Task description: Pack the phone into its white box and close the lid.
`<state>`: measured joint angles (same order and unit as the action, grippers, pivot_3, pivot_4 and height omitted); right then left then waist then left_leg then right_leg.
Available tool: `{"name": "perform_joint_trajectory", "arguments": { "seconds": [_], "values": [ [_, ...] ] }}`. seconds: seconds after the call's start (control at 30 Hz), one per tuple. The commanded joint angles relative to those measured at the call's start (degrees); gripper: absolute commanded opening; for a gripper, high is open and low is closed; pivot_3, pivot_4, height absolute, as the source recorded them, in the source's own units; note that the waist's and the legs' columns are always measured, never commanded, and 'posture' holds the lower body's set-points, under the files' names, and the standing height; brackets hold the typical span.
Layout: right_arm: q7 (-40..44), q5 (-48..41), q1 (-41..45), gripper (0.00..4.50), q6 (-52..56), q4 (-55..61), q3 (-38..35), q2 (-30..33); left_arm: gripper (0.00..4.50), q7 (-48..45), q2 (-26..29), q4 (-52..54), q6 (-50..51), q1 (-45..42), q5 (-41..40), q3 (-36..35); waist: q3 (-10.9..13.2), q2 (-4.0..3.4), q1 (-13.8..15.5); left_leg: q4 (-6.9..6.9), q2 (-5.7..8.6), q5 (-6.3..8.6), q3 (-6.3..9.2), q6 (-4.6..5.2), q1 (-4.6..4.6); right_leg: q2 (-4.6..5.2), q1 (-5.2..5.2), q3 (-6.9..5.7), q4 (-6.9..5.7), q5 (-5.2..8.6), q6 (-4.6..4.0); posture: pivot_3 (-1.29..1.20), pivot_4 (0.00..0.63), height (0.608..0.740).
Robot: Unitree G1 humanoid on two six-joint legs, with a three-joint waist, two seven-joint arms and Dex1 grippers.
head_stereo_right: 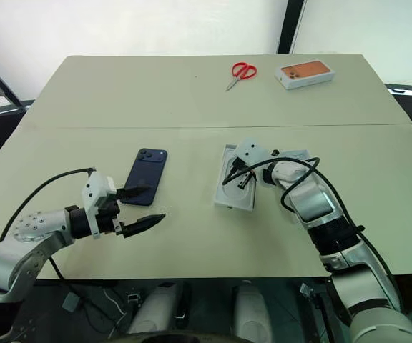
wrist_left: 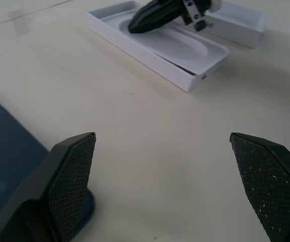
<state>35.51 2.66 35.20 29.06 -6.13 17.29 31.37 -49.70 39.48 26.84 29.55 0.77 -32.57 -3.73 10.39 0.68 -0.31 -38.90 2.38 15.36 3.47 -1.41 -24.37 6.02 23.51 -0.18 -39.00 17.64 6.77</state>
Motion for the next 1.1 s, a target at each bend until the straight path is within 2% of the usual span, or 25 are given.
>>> {"name": "perform_joint_trajectory", "arguments": {
  "seconds": [0.03, 0.2, 0.4, 0.63, 0.8, 0.97, 1.1],
  "values": [
    [-1.93, 3.33, 1.59, 0.02, -4.65, -3.28, 0.43, -0.97, 4.5, -0.72, -0.7, 3.05, -1.67, 0.72, -1.81, -1.15, 0.0, 0.0, -0.33, 0.0, 0.0, 0.0, 0.0, 0.0, 0.0, 0.0, -0.01, 0.0, 0.0, 0.0, 0.0, 0.0, 0.15, 0.697],
    [-3.31, 6.52, 1.27, 0.02, -10.54, -5.75, 0.74, -1.3, 4.5, -0.21, -1.01, 3.37, -2.24, 1.58, -0.3, -0.14, 0.0, 0.0, -0.43, 0.0, -0.03, 0.0, -0.01, 0.0, 0.02, -0.06, 0.0, 0.0, -0.03, 0.0, 0.0, 0.0, 0.15, 0.697],
    [0.37, 5.17, -1.58, 0.02, -16.38, -0.8, -1.01, -0.31, 4.5, 0.48, -1.51, 3.07, -3.14, 2.0, 0.87, 0.77, 0.0, 0.0, -0.45, 0.0, -0.04, 0.01, -0.01, 0.02, 0.01, -0.07, 0.0, 0.0, -0.03, 0.0, 0.01, 0.0, 0.15, 0.697],
    [10.1, -0.78, -7.41, 0.02, -13.88, 11.65, -4.6, 4.9, 4.5, 1.12, -1.93, 2.28, -3.95, 2.3, 1.69, 0.05, 0.01, -0.02, -0.34, -0.01, -0.04, 0.07, 0.0, 0.13, 0.01, -0.07, -0.02, 0.0, -0.01, 0.0, 0.01, 0.0, 0.15, 0.697],
    [17.75, -2.04, -12.02, 0.02, -9.71, 19.28, -1.9, 9.93, 4.5, 0.97, -2.0, 1.28, -4.61, 2.43, 2.19, -0.01, 0.01, -0.04, -0.39, 0.01, -0.07, 0.1, 0.02, 0.17, 0.05, -0.09, -0.04, 0.0, -0.01, 0.0, 0.01, 0.0, 0.15, 0.697],
    [17.81, 1.25, -12.69, 0.02, -10.49, 18.56, 0.09, 10.54, 4.5, 1.24, -2.12, 1.12, -4.98, 2.75, 2.07, -0.15, 0.0, -0.05, -0.38, -0.01, -0.07, 0.1, 0.0, 0.17, 0.08, -0.07, -0.08, 0.01, -0.01, 0.0, 0.01, 0.0, 0.15, 0.697],
    [17.48, 0.1, -11.38, 0.02, -10.15, 19.12, -1.93, 9.62, 4.5, 1.8, -2.1, 1.1, -4.93, 3.55, 1.82, -1.11, 0.0, -0.05, -0.32, -0.01, -0.07, 0.1, 0.01, 0.17, 0.08, -0.05, -0.08, 0.01, -0.01, 0.0, 0.01, 0.0, 0.15, 0.697]
  ]
}}
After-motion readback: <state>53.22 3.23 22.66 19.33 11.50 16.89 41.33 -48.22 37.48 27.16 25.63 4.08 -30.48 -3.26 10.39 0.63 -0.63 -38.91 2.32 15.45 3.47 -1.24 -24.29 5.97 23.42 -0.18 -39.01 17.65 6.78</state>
